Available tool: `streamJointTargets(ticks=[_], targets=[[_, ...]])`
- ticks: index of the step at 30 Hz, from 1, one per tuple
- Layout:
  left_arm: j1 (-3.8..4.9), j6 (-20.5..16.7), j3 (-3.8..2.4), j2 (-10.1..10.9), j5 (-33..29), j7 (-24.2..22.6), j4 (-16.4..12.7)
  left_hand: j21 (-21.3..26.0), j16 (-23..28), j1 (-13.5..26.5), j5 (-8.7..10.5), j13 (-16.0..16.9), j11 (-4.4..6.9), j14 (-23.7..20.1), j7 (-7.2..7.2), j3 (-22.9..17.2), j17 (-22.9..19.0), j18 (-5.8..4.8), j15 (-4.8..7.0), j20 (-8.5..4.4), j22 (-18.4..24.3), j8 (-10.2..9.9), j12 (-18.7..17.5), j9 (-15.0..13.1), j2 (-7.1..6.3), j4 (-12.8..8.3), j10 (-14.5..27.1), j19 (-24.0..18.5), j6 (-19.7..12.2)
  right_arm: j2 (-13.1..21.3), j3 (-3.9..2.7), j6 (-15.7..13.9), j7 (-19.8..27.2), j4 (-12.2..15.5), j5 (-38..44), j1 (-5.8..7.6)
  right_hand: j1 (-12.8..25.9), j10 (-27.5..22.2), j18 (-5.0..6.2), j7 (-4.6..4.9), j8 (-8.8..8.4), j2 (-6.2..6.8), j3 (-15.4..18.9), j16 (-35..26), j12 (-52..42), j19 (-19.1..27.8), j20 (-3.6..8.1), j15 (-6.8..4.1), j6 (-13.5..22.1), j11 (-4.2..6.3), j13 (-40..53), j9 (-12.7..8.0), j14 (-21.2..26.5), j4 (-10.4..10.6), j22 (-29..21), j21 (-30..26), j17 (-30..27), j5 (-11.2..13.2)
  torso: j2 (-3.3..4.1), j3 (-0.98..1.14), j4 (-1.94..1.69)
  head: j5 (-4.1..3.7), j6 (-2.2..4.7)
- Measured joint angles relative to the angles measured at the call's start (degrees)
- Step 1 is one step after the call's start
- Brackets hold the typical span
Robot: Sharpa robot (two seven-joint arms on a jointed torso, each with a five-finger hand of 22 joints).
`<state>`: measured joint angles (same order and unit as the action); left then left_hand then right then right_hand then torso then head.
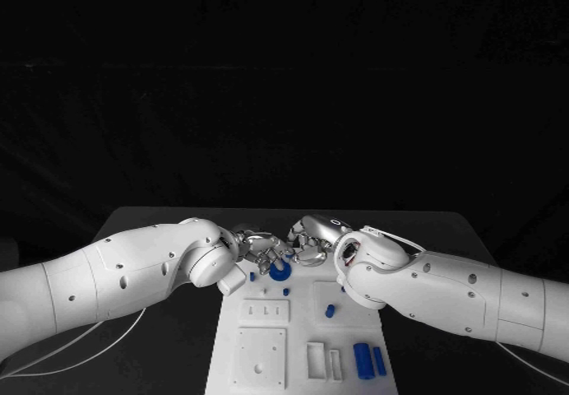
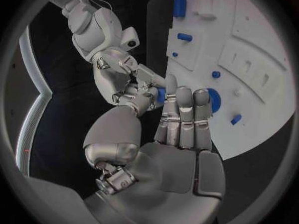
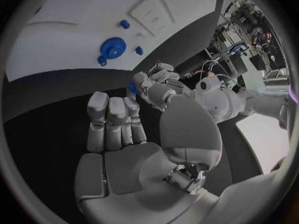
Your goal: Assemble the parts on the task board
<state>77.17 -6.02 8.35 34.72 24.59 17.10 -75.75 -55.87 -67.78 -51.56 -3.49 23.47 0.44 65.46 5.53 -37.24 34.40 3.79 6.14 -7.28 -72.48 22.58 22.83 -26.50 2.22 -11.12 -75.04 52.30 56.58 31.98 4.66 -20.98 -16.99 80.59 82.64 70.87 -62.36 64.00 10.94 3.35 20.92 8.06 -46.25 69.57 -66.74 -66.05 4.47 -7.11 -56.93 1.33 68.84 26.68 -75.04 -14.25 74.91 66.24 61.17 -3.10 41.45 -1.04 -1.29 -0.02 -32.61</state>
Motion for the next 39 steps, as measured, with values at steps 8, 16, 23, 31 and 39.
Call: streamJointTargets(ticks=[8,16,23,31,39], targets=[[-0.01,-0.5,0.04,-0.1,-0.1,-0.5,0.1,-0.8,-1.7,1.9,-0.45,0.4,1.12,1.1,-0.34,-1.9,0.0,-0.24,0.84,0.0,0.4,1.1,1.0,-1.7,1.95,-1.1,-2.4,0.0,1.8,0.0,0.0,0.1,0.2,-0.3,-0.8,0.01,1.3,-1.1,0.0,0.41,0.01,1.31,0.0,-0.6,1.4,0.0,-0.01,0.02,0.4,-0.43,-1.1,0.0,0.0,0.0,0.0,0.0,0.0,-0.3,-0.02,0.01,0.02,0.08,-0.15],[-0.01,-1.7,0.04,0.0,-0.2,-1.0,0.3,-1.8,-3.6,5.1,-3.05,1.1,1.84,1.5,0.13,-4.0,0.1,-0.23,1.29,0.0,0.8,1.4,2.0,-3.3,2.08,-2.4,-4.1,0.0,2.3,0.1,0.01,-0.1,1.4,-1.0,-2.2,-0.01,2.0,-3.9,-0.08,3.71,-5.02,5.74,2.8,-2.2,3.8,0.7,-0.38,2.06,5.4,-2.79,-2.4,-0.8,1.7,2.4,0.0,-1.6,-0.3,-0.5,-0.03,0.01,0.02,0.15,-0.2],[0.01,-1.7,0.02,0.1,0.7,-1.3,0.1,-2.5,-5.0,7.0,-6.44,1.7,2.44,1.9,0.11,-4.9,0.3,-0.23,1.7,0.02,1.0,1.7,2.9,-4.3,1.93,-3.6,-5.1,0.5,2.8,2.1,0.04,-1.5,2.1,-2.0,-3.3,-0.08,1.0,-6.1,-0.19,4.88,-7.17,6.73,4.4,-2.9,4.8,2.4,-1.31,3.86,9.3,-4.79,-3.5,-1.7,3.5,3.5,0.0,-3.1,-0.5,-0.5,-0.03,0.01,0.04,0.2,-0.11],[-0.01,-1.4,0.39,0.7,5.5,-1.0,-0.4,-4.0,-6.6,8.0,-11.28,2.3,3.16,2.4,-0.05,-5.3,0.3,-0.23,2.19,-0.47,1.2,1.8,4.0,-5.5,1.13,-4.3,-6.9,1.8,3.8,5.5,0.04,-3.5,3.0,-2.5,-4.6,-0.09,0.4,-6.3,-0.2,5.29,-7.17,7.25,4.8,-2.9,4.9,2.6,-1.53,4.05,9.7,-5.0,-4.0,-1.7,3.7,3.9,0.0,-3.3,-0.5,-1.3,-0.09,0.04,0.09,0.55,-0.09],[-0.06,-0.2,1.5,2.2,15.6,1.1,-1.9,-4.9,-7.2,8.2,-15.2,2.7,3.76,3.4,-0.12,-5.3,0.1,-0.23,2.38,-0.7,1.5,2.1,4.6,-6.7,0.41,-4.7,-7.7,2.8,4.4,9.5,-0.04,-5.9,5.0,-2.9,-8.3,-0.09,0.2,-6.3,-0.19,5.26,-7.17,7.48,5.1,-2.9,4.7,2.7,-1.62,4.05,9.8,-5.01,-4.5,-1.6,3.7,4.5,0.0,-3.3,-0.5,-2.7,-0.16,0.16,0.14,1.03,-0.4]])
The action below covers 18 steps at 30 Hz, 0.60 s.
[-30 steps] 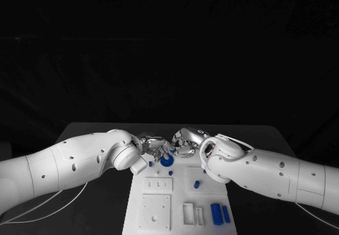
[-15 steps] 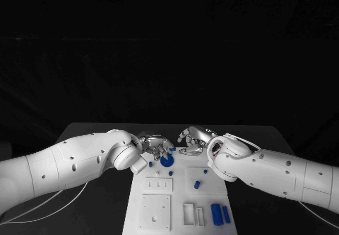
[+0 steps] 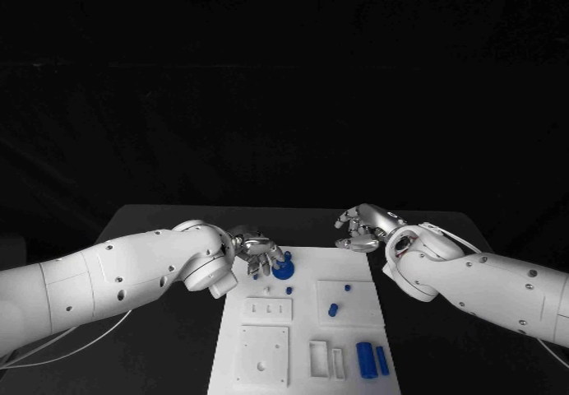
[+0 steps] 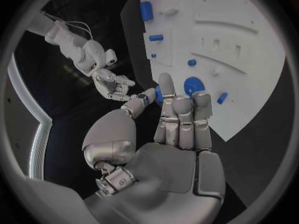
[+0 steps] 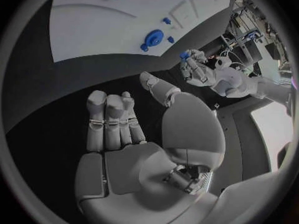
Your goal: Assemble the parts on the task board
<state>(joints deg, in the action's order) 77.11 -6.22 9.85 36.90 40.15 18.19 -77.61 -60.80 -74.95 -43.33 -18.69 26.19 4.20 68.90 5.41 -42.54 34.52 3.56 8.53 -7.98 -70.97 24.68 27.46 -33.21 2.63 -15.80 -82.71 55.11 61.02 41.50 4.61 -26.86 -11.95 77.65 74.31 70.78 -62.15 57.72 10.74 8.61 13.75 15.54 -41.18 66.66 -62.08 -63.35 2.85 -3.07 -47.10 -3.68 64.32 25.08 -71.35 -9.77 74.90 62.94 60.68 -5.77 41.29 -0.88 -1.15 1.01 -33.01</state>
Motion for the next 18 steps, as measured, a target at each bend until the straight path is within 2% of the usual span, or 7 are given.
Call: streamJointTargets(ticks=[5,9,15,18], targets=[[-0.23,1.3,0.57,0.7,6.4,2.0,-1.5,-0.4,-0.2,0.0,-0.1,0.1,-0.08,0.2,-0.03,0.0,-0.1,-0.01,0.0,-0.3,0.1,0.0,0.2,-0.4,0.0,0.0,-0.1,0.3,0.1,1.3,-0.16,-1.2,1.6,-0.6,-2.2,0.06,-0.2,0.0,0.0,0.03,0.28,-0.24,0.1,0.0,0.0,0.2,-0.21,0.0,0.0,0.0,-0.3,0.0,0.0,0.1,0.0,-0.2,-0.1,-0.4,-0.14,0.14,0.13,0.3,-0.66],[-0.42,2.5,2.09,1.0,9.6,3.4,-2.7,-0.7,-0.2,0.0,-0.66,0.2,0.1,0.5,-0.07,0.1,-0.2,-0.01,0.11,-0.11,0.2,-0.1,0.5,-0.7,0.0,-0.1,-0.3,0.5,0.1,1.3,-0.23,-1.9,3.2,-1.9,-3.8,0.18,-0.2,-0.2,0.0,0.04,0.35,-0.24,0.2,0.0,-0.2,0.2,-0.21,0.0,0.2,0.2,-0.5,0.1,0.0,0.2,0.0,-0.2,-0.1,-0.9,-0.29,0.32,0.25,0.48,-1.39],[-1.01,4.0,2.76,1.3,12.6,5.1,-3.9,-1.1,-0.5,0.0,-1.04,0.4,0.1,0.7,-0.04,0.1,-0.4,-0.02,-0.1,-0.31,0.2,-0.1,0.9,-1.1,0.0,-0.1,-0.3,0.9,0.2,0.3,-0.33,-2.4,5.0,-4.0,-6.0,0.63,-0.2,-0.2,0.01,0.1,0.35,-0.24,0.4,0.0,-0.2,0.2,-0.22,0.0,0.3,0.2,-0.6,0.1,0.0,0.4,0.0,-0.2,-0.1,-1.1,-0.65,0.65,0.31,0.66,-2.5],[-1.33,4.4,3.56,1.5,13.7,5.8,-4.2,-1.9,-0.8,0.0,-1.24,0.6,0.01,0.8,-0.03,0.1,-0.5,-0.08,-0.22,-0.72,0.2,-0.2,1.2,-1.6,0.0,-0.1,-0.4,1.6,0.2,-0.3,-0.33,-2.6,5.7,-4.9,-6.6,0.7,-0.5,-0.2,0.01,0.12,0.35,-0.46,0.4,0.0,-0.2,0.4,-0.41,0.0,0.3,0.2,-0.6,0.1,0.0,0.4,0.0,-0.2,-0.1,-1.1,-0.83,0.8,0.28,0.75,-3.11]])
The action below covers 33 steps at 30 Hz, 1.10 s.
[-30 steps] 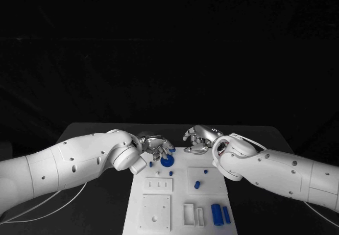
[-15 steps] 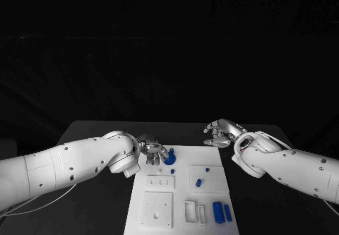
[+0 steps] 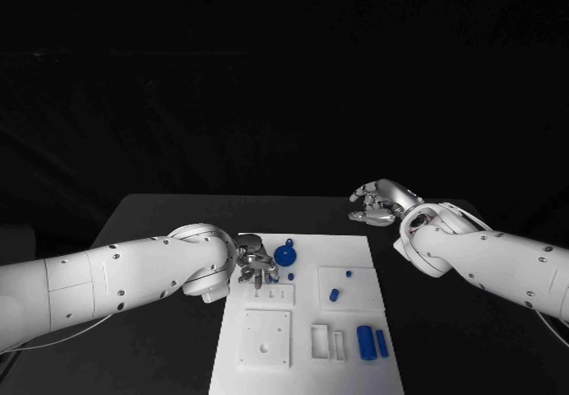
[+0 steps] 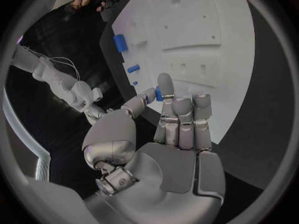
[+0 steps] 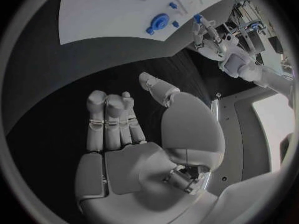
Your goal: Assemble the parts on the task board
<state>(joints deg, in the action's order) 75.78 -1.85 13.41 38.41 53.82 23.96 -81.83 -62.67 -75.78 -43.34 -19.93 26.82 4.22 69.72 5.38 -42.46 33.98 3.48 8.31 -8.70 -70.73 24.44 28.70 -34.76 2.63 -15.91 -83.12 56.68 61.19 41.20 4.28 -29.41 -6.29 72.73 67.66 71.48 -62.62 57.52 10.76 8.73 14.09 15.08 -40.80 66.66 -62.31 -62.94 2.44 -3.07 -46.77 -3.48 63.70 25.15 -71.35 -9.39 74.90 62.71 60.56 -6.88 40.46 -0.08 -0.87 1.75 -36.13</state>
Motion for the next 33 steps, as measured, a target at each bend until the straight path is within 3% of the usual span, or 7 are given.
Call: streamJointTargets(ticks=[7,12,17,33], targets=[[-1.34,0.3,0.3,-0.1,2.0,1.1,-0.2,-3.2,-2.9,0.0,-0.46,0.8,0.41,1.3,0.02,0.1,0.6,0.49,-0.07,-0.82,-0.4,-0.2,1.9,-1.4,0.0,-0.1,-0.8,2.9,0.7,-0.6,0.0,-0.1,0.9,-0.4,-0.8,0.0,0.0,0.0,0.0,0.09,0.0,0.0,0.0,0.0,0.0,0.0,-0.01,0.0,0.1,0.0,-0.1,0.0,0.0,0.0,0.0,-0.2,-0.1,-0.2,-0.27,0.25,-0.11,0.11,-1.04],[-2.07,0.5,0.4,-0.5,3.4,1.7,0.1,-5.2,-4.7,0.0,-0.53,1.6,0.77,1.6,-0.07,0.2,1.1,0.52,0.19,-1.45,-0.6,0.0,3.7,-1.4,0.0,-0.2,-0.9,4.1,0.7,-0.9,0.0,-0.1,1.2,-0.4,-1.1,0.01,0.0,0.0,0.0,0.24,0.0,0.0,0.2,0.0,-0.2,0.0,-0.01,0.0,0.0,0.0,-0.3,0.0,0.0,0.2,0.0,-0.2,-0.1,-0.7,-0.32,0.25,-0.12,0.12,-1.54],[-2.38,0.6,0.4,-0.6,4.3,2.0,0.6,-6.1,-7.4,0.0,-0.53,3.9,0.96,2.1,-0.43,0.1,2.3,0.51,0.29,-1.55,-0.9,-0.9,8.2,-2.6,0.0,-0.1,-1.1,4.8,0.7,-0.9,0.0,-0.1,1.3,-0.3,-1.3,0.01,0.0,0.0,0.0,0.24,0.0,0.0,0.2,0.0,-0.2,0.0,-0.01,0.0,0.0,0.0,-0.5,0.0,0.0,0.2,0.0,-0.2,0.0,-1.2,-0.32,0.24,-0.12,0.12,-1.98],[-3.52,0.4,0.39,-1.8,5.6,2.1,2.1,-6.3,-8.5,0.5,-0.41,5.4,0.98,2.4,-0.59,0.1,2.8,0.48,0.42,-2.15,-1.1,-1.6,11.0,-4.3,0.46,-0.1,-1.1,5.4,0.6,-0.9,0.0,-0.1,1.4,0.1,-1.4,0.01,-0.2,0.0,0.0,0.29,0.2,-0.22,0.5,0.0,-0.7,0.0,-0.02,0.0,0.1,0.0,-0.9,0.0,0.0,0.2,0.0,-0.2,-0.1,-3.2,-0.32,0.15,-0.15,-0.08,-2.4]])
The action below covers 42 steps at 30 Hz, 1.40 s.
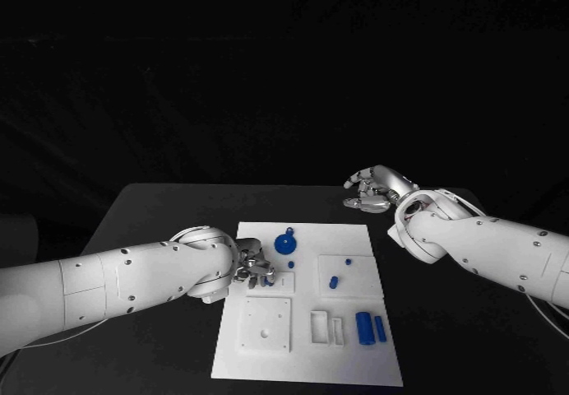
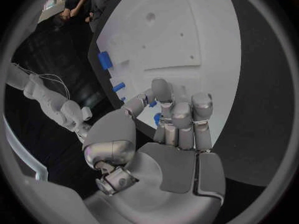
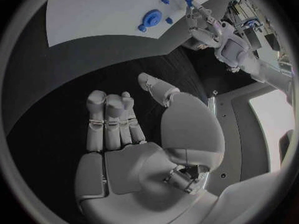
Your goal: Assemble the parts on the task board
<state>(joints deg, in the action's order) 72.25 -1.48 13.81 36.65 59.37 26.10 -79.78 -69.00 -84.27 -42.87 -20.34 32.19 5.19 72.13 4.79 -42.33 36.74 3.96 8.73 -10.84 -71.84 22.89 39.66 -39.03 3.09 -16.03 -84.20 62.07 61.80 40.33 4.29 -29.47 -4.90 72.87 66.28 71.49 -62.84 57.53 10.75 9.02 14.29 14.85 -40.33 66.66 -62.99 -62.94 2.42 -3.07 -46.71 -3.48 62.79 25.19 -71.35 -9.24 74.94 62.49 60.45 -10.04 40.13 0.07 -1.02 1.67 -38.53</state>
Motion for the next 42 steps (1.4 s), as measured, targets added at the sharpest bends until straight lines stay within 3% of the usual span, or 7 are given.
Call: streamJointTargets(ticks=[6,25,42], targets=[[-0.43,-0.7,0.0,-0.2,0.5,-0.1,0.4,-0.2,0.0,0.0,0.22,0.1,0.0,0.0,0.08,0.0,0.0,-0.02,0.0,0.0,0.0,-0.2,0.3,-0.4,-0.01,0.0,0.0,0.0,0.1,0.0,0.0,0.0,0.0,0.1,0.0,0.0,0.0,0.0,0.0,0.01,0.0,0.0,0.2,0.0,0.0,0.0,0.0,0.0,0.0,0.0,-0.1,0.0,0.0,0.2,0.0,0.0,0.0,-0.2,0.0,0.0,0.01,-0.12,0.0],[-0.54,-3.6,-0.01,-0.4,1.7,-0.6,0.2,-0.2,-0.2,0.2,0.22,0.2,-0.21,-0.2,0.12,-0.1,0.0,-0.02,0.22,0.0,0.0,-0.5,0.7,-0.7,-0.24,0.0,0.3,0.0,0.1,0.0,0.0,0.1,0.0,0.0,0.0,0.0,0.0,0.0,0.0,0.1,0.0,0.0,0.2,0.0,-0.2,0.1,-0.11,0.0,0.3,0.0,-0.2,0.0,0.0,0.2,0.0,0.0,0.0,-0.5,-0.03,0.0,0.0,-0.27,0.06],[-1.16,-3.9,-0.01,-0.5,2.1,-0.8,0.4,-0.2,-0.2,0.2,0.36,0.3,-0.16,-0.2,0.08,-0.3,0.0,-0.02,0.21,-0.01,-0.1,-0.4,0.9,-0.9,-0.24,0.0,0.3,0.0,0.1,0.0,0.0,0.2,-0.1,0.0,0.0,-0.01,0.0,0.0,0.0,0.34,0.0,0.0,0.3,0.0,-0.2,0.2,-0.2,0.0,0.3,0.0,-0.3,0.0,0.0,0.3,0.0,0.0,0.0,-0.4,-0.02,-0.04,-0.01,-0.26,-0.13]])
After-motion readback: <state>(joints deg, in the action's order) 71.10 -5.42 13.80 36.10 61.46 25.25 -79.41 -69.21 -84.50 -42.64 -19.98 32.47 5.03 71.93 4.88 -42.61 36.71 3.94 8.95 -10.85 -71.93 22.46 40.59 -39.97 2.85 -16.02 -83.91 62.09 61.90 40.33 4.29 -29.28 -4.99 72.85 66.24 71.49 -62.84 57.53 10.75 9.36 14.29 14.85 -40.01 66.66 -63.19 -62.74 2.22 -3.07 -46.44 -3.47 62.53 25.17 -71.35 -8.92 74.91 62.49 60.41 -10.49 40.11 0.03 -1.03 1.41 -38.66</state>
